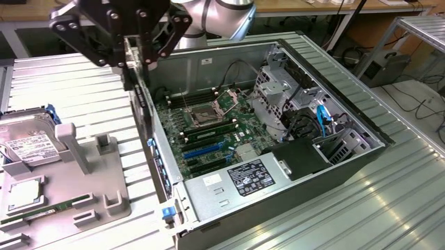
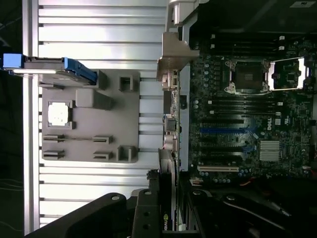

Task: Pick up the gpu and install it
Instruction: 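Pick up the gpu and move the gpu toward the slot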

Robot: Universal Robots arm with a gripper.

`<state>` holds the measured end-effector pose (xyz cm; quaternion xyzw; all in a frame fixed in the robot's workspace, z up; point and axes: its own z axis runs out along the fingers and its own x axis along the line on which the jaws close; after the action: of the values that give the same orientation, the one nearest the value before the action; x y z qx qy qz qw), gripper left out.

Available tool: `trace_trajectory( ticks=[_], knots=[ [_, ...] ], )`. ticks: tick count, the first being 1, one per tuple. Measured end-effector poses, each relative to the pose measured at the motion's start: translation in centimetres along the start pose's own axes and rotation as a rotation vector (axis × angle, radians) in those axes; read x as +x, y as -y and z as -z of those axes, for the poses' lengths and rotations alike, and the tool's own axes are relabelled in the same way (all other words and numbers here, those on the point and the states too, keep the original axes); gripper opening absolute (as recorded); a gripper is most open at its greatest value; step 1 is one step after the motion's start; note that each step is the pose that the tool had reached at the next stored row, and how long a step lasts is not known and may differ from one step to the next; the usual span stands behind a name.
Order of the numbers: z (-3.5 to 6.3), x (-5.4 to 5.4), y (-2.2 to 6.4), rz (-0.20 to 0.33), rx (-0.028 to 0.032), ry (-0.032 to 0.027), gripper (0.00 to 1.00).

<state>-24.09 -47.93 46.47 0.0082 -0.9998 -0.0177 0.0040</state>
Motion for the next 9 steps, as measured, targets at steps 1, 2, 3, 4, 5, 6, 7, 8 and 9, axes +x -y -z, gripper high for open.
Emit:
trace_trajectory(
  ticks=[1, 2, 3, 4, 5, 6, 7, 8, 9],
  knots=[
    [0.0, -0.5, 0.01, 0.0, 0.0001, -0.0002, 0.26],
    [-0.04, -0.9, 0.02, 0.0, 0.0001, -0.0004, 0.26],
    [-0.11, -1.3, 0.03, 0.0, 0.0, -0.0007, 0.26],
    [-0.21, -1.9, 0.04, 0.0, 0.0, -0.001, 0.26],
    [-0.34, -2.4, 0.06, 0.0, 0.0, -0.0013, 0.26],
    [-0.48, -2.8, 0.07, 0.0, 0.0003, -0.0015, 0.26],
    [-0.63, -3.2, 0.08, 0.0, 0.0012, -0.0017, 0.26],
    [-0.8, -3.7, 0.09, 0.0, 0.0023, -0.0019, 0.26],
    [-0.96, -4.1, 0.1, 0.0, 0.0033, -0.002, 0.26]
  ],
)
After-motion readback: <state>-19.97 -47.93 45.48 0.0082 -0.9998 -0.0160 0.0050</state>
